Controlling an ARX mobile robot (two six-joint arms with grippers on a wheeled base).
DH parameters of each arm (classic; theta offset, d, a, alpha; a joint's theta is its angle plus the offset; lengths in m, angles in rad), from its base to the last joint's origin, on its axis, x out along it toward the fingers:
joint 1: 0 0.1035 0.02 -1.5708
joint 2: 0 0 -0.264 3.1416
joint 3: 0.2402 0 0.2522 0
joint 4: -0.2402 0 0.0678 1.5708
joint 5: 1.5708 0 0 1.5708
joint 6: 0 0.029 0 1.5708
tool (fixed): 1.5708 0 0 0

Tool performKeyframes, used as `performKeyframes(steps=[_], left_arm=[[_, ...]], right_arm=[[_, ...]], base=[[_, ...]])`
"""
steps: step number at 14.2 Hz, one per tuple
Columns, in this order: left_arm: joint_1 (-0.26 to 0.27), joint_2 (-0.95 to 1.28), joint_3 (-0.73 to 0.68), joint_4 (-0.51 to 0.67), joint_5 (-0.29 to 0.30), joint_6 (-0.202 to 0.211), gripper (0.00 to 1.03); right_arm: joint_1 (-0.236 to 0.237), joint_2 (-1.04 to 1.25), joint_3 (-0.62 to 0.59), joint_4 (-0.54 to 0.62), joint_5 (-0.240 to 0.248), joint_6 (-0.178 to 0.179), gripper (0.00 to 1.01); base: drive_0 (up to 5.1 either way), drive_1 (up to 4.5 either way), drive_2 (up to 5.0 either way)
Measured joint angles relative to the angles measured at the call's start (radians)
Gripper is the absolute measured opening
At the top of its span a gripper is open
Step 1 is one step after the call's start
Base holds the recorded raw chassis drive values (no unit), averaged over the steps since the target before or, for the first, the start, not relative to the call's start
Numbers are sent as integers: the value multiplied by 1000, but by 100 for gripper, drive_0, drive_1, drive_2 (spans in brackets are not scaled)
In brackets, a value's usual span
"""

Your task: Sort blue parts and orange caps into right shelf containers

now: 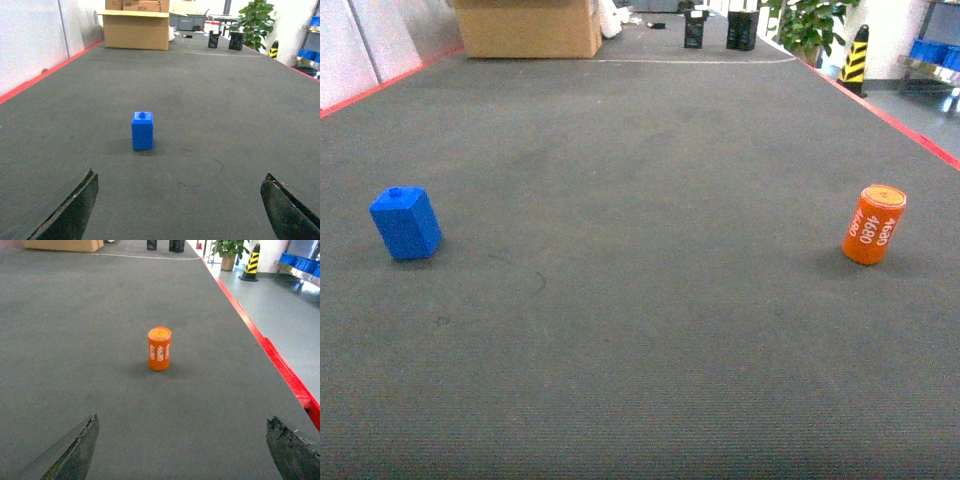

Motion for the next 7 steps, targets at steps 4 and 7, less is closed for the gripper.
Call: performKeyframes(steps=[4,7], left_arm=[[0,0,0,0,0,0,98],[0,0,0,0,0,0,98]], right_arm=[[1,208,69,155,-11,-6,98],[1,353,122,253,-11,-14,98]], base=[[0,0,0],[0,0,0]])
